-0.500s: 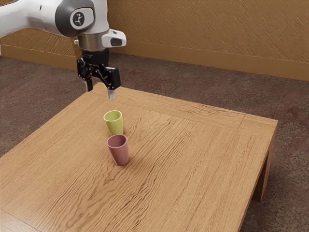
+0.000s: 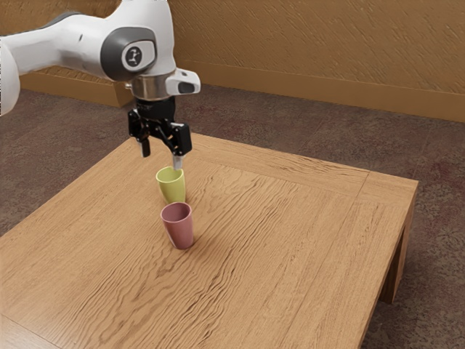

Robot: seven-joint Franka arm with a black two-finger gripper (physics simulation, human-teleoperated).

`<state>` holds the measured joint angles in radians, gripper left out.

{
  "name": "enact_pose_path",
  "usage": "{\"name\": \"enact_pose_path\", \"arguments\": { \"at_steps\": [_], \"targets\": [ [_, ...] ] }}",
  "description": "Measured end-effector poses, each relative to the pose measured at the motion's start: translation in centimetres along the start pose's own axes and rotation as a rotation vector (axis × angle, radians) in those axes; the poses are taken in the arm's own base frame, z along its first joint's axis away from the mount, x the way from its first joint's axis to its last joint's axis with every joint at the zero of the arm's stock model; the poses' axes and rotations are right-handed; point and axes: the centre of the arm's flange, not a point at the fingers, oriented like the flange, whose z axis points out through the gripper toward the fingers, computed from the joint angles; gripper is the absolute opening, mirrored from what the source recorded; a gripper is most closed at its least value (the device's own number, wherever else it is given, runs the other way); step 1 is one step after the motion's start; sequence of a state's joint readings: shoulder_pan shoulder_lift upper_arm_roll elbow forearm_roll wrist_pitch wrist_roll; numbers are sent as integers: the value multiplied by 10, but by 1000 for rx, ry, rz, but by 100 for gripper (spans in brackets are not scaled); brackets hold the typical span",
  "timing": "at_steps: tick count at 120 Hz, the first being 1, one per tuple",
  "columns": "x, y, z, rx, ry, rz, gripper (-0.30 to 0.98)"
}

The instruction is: Place the right cup onto the left cup

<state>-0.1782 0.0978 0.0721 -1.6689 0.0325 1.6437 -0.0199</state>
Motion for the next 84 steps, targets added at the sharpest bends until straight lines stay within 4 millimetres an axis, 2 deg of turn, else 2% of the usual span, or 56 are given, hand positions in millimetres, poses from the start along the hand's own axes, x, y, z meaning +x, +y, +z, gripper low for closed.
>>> {"name": "enact_pose_path", "arguments": {
  "at_steps": [13, 48, 84],
  "targets": [
    [9, 0, 17, -7, -18, -7, 68],
    [32, -16, 54, -19, -36, -43, 65],
    [45, -26, 83, -20, -59, -62, 52]
  ]
}}
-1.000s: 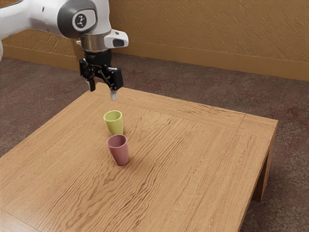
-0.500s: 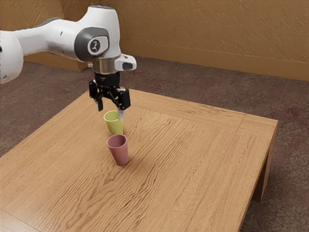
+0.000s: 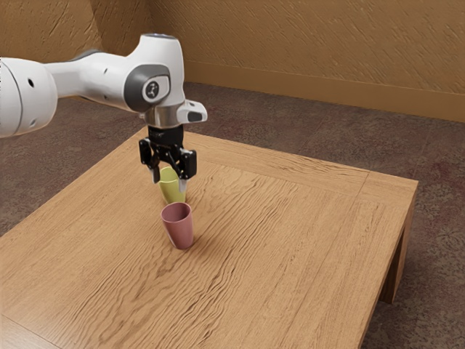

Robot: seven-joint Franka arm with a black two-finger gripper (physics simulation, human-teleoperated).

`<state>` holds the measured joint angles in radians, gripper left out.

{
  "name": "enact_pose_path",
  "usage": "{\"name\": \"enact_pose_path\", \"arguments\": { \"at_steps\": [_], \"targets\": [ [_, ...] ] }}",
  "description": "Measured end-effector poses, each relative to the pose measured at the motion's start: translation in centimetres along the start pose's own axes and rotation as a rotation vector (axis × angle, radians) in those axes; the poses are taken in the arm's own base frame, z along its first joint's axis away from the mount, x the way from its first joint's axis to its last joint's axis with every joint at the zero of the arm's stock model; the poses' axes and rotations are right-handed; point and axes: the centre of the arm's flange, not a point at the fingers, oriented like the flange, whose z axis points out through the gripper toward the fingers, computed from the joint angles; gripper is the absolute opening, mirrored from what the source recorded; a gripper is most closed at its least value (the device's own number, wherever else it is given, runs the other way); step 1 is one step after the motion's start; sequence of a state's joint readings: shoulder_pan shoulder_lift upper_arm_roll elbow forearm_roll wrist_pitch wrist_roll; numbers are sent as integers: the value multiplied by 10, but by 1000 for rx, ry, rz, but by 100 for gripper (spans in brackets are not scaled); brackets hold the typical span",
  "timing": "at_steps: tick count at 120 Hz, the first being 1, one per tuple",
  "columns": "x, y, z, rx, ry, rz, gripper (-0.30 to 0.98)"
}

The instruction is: Place the right cup onto the left cup

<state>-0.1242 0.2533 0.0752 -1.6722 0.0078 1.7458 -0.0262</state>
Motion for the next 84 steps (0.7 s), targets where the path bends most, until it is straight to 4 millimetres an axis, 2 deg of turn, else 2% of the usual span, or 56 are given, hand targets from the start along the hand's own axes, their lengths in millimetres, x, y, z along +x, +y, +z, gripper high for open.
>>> {"name": "enact_pose_path", "arguments": {
  "at_steps": [52, 84],
  "targets": [
    [12, -19, 27, -2, -29, -32, 36],
    [25, -27, 52, -1, -46, -45, 31]
  ]
}}
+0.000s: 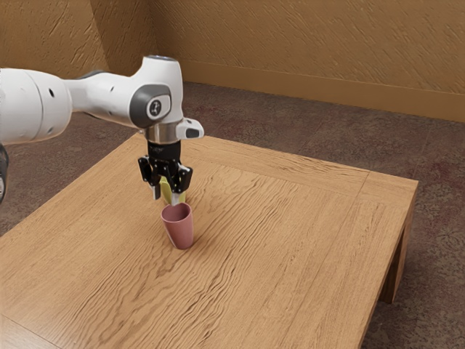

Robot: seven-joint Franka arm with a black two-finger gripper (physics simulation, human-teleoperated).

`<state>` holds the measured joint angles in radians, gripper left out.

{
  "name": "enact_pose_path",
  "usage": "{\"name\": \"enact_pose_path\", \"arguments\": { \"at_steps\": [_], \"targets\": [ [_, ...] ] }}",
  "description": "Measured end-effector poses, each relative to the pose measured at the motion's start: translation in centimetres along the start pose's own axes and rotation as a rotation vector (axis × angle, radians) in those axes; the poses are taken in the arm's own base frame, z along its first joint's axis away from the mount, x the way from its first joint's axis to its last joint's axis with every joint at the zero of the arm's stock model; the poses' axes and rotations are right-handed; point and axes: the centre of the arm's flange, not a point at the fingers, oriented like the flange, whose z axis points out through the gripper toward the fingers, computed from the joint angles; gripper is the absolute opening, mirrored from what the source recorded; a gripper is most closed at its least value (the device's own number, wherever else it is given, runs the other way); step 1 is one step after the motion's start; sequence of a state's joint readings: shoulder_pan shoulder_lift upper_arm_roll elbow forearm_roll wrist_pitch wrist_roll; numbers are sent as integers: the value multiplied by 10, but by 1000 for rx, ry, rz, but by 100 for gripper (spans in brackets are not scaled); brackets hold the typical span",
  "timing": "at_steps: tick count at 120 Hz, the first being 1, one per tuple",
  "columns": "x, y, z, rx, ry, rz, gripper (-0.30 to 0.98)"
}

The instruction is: Place the right cup onto the left cup

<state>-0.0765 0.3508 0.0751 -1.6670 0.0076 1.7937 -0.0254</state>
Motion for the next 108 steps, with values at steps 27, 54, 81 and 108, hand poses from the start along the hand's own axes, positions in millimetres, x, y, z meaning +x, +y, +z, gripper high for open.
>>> {"name": "enact_pose_path", "arguments": {
  "at_steps": [27, 54, 81, 108],
  "targets": [
    [15, -12, 23, 0, 1, -11, 30],
    [23, -19, 36, -1, 11, -10, 30],
    [30, -27, 46, -3, 15, -12, 30],
    [35, -34, 60, -8, 8, -15, 29]
  ]
}}
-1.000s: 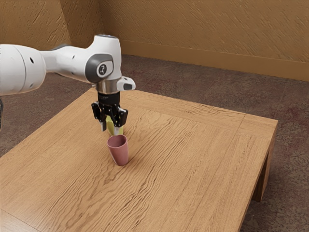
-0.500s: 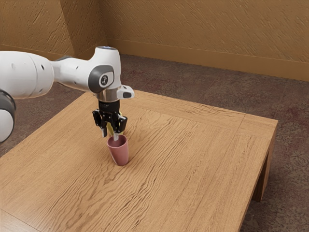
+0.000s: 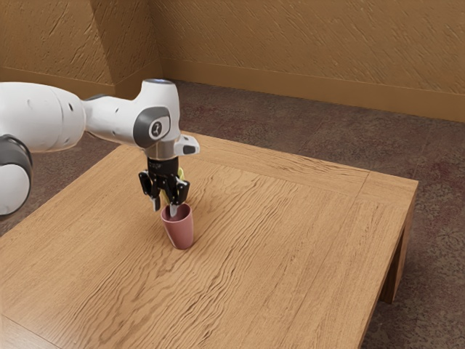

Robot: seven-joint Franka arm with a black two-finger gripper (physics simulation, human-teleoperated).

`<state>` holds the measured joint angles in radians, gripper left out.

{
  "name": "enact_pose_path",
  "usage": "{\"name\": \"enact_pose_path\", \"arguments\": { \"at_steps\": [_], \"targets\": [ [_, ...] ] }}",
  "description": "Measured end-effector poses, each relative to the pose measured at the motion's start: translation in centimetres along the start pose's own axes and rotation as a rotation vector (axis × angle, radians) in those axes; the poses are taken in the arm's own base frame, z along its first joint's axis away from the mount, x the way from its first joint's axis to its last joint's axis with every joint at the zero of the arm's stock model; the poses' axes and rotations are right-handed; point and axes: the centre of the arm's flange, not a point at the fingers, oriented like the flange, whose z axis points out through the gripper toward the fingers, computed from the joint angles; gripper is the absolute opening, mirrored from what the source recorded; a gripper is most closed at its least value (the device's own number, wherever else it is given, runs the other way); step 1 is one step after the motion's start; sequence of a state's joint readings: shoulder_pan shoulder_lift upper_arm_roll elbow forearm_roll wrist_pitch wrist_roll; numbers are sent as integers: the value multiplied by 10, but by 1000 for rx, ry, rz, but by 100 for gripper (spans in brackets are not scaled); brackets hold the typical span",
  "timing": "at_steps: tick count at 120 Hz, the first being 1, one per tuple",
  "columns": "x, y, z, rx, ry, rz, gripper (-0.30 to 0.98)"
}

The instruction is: Place the right cup onto the left cup

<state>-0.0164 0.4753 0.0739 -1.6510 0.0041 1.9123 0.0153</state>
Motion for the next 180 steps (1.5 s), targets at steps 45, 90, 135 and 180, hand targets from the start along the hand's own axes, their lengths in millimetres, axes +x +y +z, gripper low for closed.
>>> {"name": "enact_pose_path", "arguments": {
  "at_steps": [45, 90, 135, 180],
  "targets": [
    [2, -1, 3, -6, 4, 7, 12],
    [3, 2, -1, -5, 20, 16, -7],
    [-18, 20, -64, -5, 86, 49, -10],
    [-1, 9, -145, 1, 132, 68, -10]
  ]
}}
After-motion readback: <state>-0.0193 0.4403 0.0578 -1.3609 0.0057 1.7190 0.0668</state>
